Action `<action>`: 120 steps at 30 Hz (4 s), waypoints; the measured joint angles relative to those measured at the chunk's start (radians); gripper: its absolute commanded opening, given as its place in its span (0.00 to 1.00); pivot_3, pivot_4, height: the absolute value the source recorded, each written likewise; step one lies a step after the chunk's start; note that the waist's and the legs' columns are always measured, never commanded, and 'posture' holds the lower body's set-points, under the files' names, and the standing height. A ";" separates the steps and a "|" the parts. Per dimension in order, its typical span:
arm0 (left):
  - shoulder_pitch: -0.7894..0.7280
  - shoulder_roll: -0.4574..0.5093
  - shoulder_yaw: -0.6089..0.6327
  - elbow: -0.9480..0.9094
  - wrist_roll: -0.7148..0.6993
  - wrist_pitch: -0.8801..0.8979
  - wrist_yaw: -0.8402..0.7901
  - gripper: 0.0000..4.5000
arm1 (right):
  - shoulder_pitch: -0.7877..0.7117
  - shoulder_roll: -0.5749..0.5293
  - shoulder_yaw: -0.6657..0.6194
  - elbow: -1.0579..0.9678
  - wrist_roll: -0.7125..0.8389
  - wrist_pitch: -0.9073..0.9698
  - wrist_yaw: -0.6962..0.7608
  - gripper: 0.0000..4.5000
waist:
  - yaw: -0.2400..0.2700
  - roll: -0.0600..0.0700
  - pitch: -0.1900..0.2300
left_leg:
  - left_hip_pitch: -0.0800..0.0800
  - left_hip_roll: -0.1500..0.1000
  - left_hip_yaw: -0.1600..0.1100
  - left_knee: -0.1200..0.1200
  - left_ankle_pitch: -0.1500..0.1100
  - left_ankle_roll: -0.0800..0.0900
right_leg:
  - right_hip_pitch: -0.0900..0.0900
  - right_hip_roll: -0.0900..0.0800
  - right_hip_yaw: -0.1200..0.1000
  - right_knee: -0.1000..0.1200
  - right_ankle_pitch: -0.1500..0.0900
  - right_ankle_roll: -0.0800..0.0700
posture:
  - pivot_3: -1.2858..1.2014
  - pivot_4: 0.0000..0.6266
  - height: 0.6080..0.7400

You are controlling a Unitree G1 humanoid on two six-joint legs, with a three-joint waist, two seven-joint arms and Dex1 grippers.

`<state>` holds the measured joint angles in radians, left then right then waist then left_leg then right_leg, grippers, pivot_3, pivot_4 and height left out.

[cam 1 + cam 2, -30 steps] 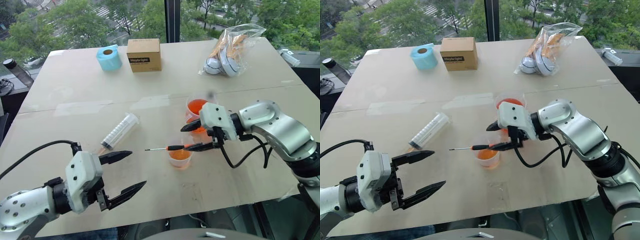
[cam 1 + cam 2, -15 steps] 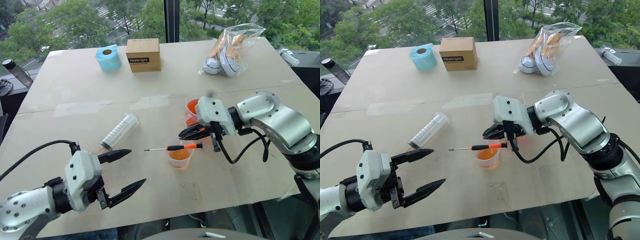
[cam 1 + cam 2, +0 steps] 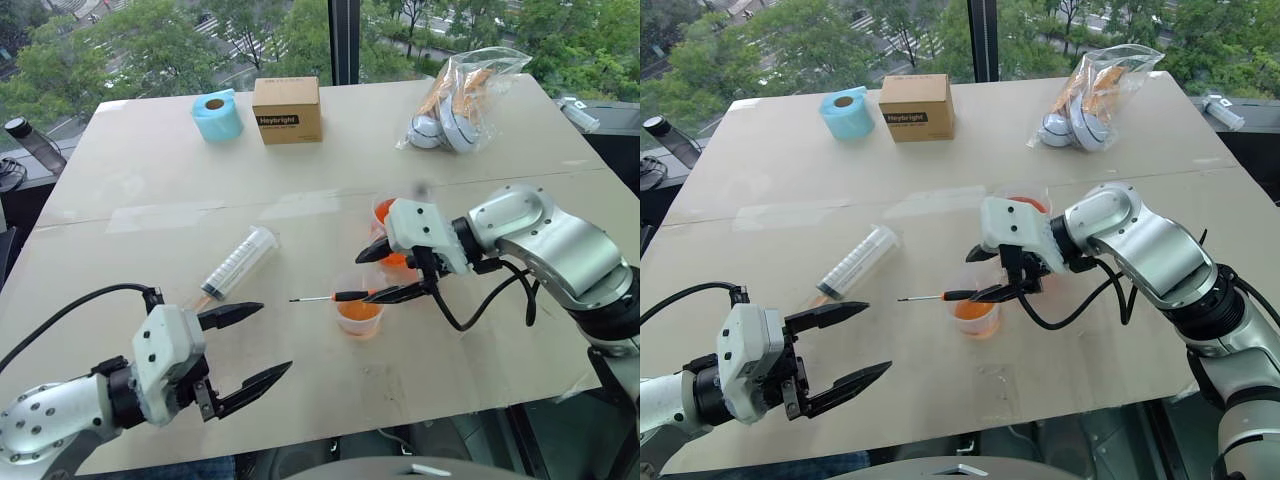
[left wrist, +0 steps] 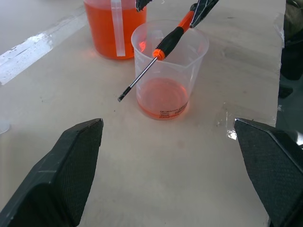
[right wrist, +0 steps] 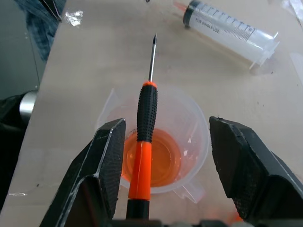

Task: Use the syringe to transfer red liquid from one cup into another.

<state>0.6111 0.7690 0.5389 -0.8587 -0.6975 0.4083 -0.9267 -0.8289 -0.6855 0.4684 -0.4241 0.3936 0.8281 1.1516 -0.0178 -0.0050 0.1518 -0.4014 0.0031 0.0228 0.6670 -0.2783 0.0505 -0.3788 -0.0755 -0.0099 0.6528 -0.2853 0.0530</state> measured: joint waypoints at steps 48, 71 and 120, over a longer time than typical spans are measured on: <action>-0.418 0.131 -0.075 -0.012 -0.210 0.167 0.220 1.00 | -0.091 -0.256 -0.418 0.517 0.062 0.074 -0.072 0.01 | 0.004 0.001 0.002 | -0.002 -0.001 0.001 -0.002 0.001 -0.001 | 0.000 -0.001 0.000 -0.004 0.000 0.000 | 0.52 0.24 1.00; -0.747 0.388 -0.140 0.188 -0.293 0.544 0.334 1.00 | 0.035 -0.196 -0.490 0.532 0.011 -0.137 -0.039 0.99 | 0.005 0.003 0.007 | -0.013 0.000 0.000 0.005 0.003 -0.003 | -0.012 0.006 0.000 0.006 0.001 0.002 | 0.52 0.24 1.00; -1.826 0.046 -1.358 1.379 0.673 0.730 -0.271 0.33 | 0.134 -0.156 -0.540 -0.013 0.432 0.097 -0.199 1.00 | 0.028 -0.006 0.010 | -0.018 -0.001 0.002 0.017 0.002 -0.001 | -0.015 0.012 0.000 0.019 0.000 0.003 | 0.52 0.24 1.00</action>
<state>-1.2144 0.8147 -0.8189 0.5204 -0.0243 1.1386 -1.1981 -0.6947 -0.8419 -0.0717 -0.4371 0.8253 0.9249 0.9527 0.0103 -0.0112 0.1619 -0.4190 0.0022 0.0250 0.6840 -0.2765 0.0494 -0.3941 -0.0639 -0.0100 0.6714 -0.2850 0.0557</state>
